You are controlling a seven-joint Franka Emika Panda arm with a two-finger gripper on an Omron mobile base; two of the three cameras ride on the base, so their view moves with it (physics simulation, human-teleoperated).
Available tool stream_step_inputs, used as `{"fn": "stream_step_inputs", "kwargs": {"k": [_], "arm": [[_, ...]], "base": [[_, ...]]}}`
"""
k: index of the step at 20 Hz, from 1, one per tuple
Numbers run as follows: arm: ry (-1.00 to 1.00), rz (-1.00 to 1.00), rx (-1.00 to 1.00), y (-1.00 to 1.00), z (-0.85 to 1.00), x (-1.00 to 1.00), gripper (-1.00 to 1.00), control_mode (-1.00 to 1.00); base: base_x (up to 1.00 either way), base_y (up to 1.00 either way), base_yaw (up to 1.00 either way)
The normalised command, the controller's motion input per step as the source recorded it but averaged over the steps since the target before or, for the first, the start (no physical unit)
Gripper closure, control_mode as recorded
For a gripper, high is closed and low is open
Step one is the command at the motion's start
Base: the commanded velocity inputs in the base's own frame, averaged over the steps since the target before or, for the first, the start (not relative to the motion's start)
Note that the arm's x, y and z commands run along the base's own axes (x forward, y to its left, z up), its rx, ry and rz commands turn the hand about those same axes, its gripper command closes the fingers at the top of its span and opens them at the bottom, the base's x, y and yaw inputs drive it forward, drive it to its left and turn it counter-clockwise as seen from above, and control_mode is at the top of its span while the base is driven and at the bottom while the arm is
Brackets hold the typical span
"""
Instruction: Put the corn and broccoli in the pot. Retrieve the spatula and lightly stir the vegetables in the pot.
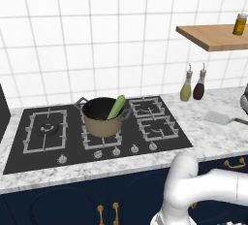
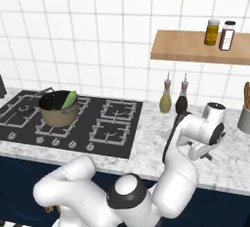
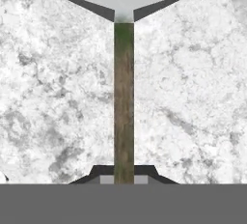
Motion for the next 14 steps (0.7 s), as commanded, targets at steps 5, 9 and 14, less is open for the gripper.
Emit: {"fn": "stream_step_inputs", "kwargs": {"k": [5,9,14], "arm": [[-0.07,0.26,-0.29,0.91,1.00,-0.47,1.00,-1.00],[0.00,0.25,-0.25,1.00,1.00,-0.38,1.00,-1.00],[0.11,0.02,-0.02,0.74,0.88,-0.14,1.00,-1.00]], "base": [[0.00,0.00,0.00],[0.00,0.00,0.00],[0.00,0.00,0.00]]}}
